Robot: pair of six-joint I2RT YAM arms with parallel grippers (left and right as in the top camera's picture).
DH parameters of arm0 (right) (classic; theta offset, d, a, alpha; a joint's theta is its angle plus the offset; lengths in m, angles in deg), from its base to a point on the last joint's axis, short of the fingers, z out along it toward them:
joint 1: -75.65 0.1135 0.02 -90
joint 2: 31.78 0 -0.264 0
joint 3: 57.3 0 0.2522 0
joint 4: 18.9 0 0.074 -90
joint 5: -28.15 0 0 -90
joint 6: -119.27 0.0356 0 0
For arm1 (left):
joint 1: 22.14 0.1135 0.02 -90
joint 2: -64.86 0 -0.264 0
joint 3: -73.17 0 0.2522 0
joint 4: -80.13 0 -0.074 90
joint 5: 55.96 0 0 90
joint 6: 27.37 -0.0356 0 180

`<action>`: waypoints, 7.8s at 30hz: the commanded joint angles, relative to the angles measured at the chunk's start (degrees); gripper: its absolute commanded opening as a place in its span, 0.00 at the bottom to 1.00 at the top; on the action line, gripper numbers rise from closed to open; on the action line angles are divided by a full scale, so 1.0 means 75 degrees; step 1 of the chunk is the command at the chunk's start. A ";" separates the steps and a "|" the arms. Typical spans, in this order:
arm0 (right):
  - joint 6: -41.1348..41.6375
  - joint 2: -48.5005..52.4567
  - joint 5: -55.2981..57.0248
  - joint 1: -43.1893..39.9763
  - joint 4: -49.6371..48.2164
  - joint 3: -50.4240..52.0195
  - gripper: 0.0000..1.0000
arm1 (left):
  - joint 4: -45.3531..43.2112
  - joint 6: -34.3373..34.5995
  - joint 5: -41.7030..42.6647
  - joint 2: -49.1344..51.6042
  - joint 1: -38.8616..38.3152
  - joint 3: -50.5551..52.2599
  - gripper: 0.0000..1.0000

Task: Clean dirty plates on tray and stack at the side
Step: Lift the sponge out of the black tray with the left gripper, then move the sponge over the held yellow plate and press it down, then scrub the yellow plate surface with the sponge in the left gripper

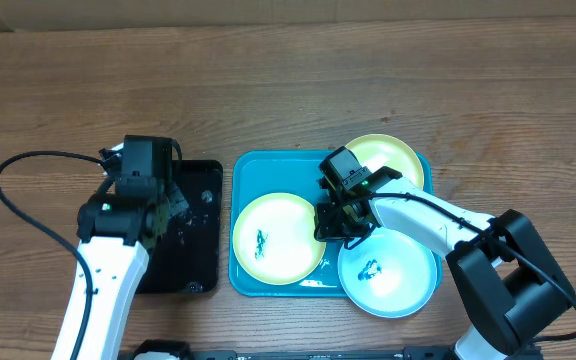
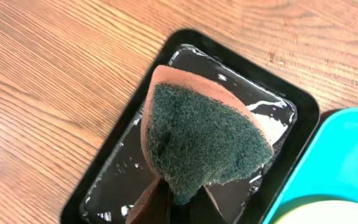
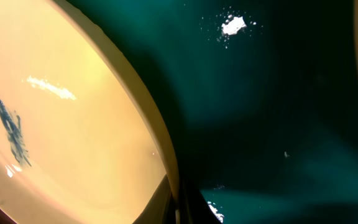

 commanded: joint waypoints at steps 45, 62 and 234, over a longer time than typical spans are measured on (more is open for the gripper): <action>-0.0280 0.0085 -0.0006 0.0003 -0.0050 0.0055 0.04 | -0.1402 -0.0562 -0.3529 -0.0221 -0.1058 -0.0166 0.04; -0.0280 0.0085 -0.0006 0.0003 -0.0050 0.0055 0.04 | -0.1402 -0.0562 -0.3526 -0.0221 -0.1058 -0.0166 0.04; -0.0659 0.0085 -0.0545 0.0003 0.0157 0.0052 0.04 | -0.0032 0.0125 0.0533 0.5348 -0.3328 -0.0892 0.04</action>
